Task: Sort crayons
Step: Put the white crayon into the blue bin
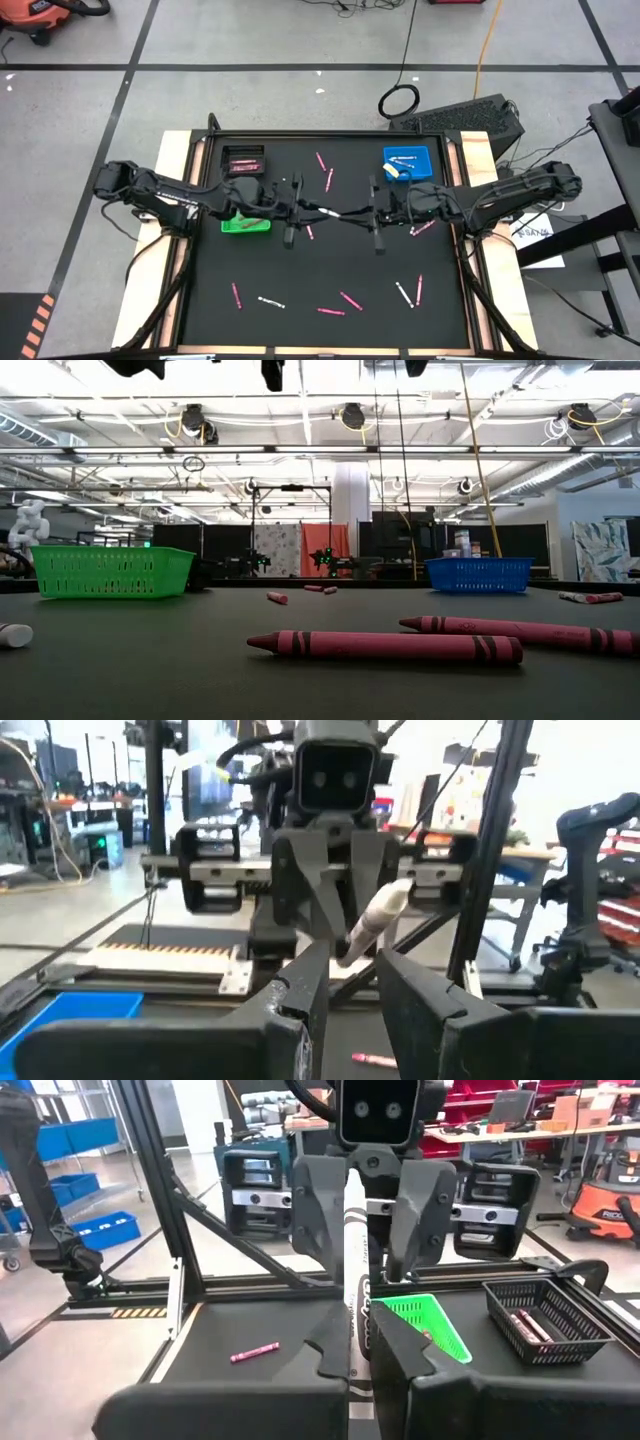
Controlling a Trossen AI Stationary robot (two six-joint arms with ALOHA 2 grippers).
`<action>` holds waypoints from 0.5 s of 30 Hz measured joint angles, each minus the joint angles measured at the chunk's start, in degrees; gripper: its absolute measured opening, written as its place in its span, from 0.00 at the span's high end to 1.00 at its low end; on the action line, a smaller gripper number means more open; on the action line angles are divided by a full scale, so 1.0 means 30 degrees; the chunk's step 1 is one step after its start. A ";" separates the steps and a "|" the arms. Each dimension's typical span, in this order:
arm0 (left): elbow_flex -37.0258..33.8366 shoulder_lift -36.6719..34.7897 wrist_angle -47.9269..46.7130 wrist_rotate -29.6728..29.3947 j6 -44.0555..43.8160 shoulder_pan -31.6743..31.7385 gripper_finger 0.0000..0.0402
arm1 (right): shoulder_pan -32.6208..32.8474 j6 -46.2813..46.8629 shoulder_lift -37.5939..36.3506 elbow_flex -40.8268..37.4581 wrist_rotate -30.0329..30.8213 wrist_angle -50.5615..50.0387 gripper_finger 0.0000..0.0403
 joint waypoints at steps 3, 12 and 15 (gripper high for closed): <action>0.0000 0.0000 0.0264 0.0009 -0.0007 0.0007 0.77 | 0.0000 0.0000 -0.0007 0.0000 0.0000 0.0045 1.00; 0.0000 0.0000 0.0297 0.0009 -0.0015 0.0051 0.77 | -0.0073 -0.0274 0.0138 0.0015 0.0259 0.0255 1.00; 0.0000 0.0000 -0.0424 0.0006 -0.0011 0.0051 0.77 | -0.0078 -0.1041 -0.0065 0.0015 0.1517 0.0285 1.00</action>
